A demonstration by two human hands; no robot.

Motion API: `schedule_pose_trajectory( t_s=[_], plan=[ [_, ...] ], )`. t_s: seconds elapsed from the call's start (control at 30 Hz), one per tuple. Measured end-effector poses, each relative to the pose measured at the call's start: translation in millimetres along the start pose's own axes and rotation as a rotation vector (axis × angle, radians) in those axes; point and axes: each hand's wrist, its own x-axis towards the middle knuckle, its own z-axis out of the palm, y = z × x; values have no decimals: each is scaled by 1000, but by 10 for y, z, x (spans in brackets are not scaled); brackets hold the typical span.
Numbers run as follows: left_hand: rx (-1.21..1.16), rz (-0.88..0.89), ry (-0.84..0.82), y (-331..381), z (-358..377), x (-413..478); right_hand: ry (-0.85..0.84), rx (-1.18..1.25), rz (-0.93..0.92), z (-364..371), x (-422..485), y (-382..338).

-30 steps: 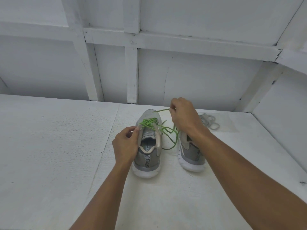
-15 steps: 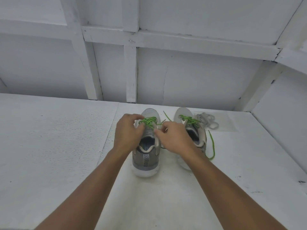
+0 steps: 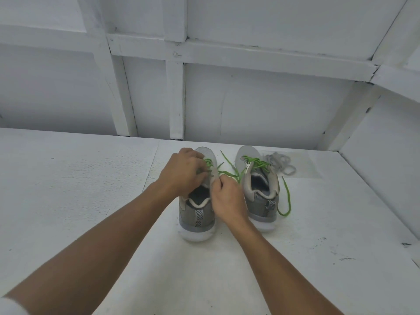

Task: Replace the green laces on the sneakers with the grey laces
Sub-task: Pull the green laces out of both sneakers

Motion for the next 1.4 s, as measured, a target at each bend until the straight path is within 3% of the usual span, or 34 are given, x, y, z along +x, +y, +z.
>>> schedule_pose_trajectory(
  t_s=[0.13,0.23,0.33,0.43,0.73,0.8,0.9,1.0,1.07,1.13,1.2,1.3,1.4],
  plan=[
    [-83,-175,219,-224,-116,-6,-5,10,16,1,-27,-11],
    [-150,-260,218,-324,-170,-16,-14,5,19,6,-31,-9],
    [-222,-136,172,-215,-178,-55,-11,8,19,19,-34,-7],
    [-113,26,57,-19,-90,-54,-12,12,23,31,-26,8],
    [88,34,-33,9,-60,16,13,-12,2,50,-28,27],
    [41,-58,99,-83,-190,49,11,-11,0,50,-37,41],
    [58,-342,318,-336,-442,174,9,-15,0,67,-43,50],
    [75,-510,359,-390,-520,237,12,-16,3,84,-35,47],
    [1,-439,371,-271,-448,202,18,-11,3,90,-35,61],
    [-113,-209,340,-123,-342,121,24,-10,-3,94,-41,68],
    [-207,-41,128,-27,-228,56,26,-7,-5,100,-41,73],
    [-145,15,-99,14,-108,40,26,-9,-9,109,-41,83],
    [-37,70,-91,56,-98,59,24,-9,-14,113,-43,91]
  ],
)
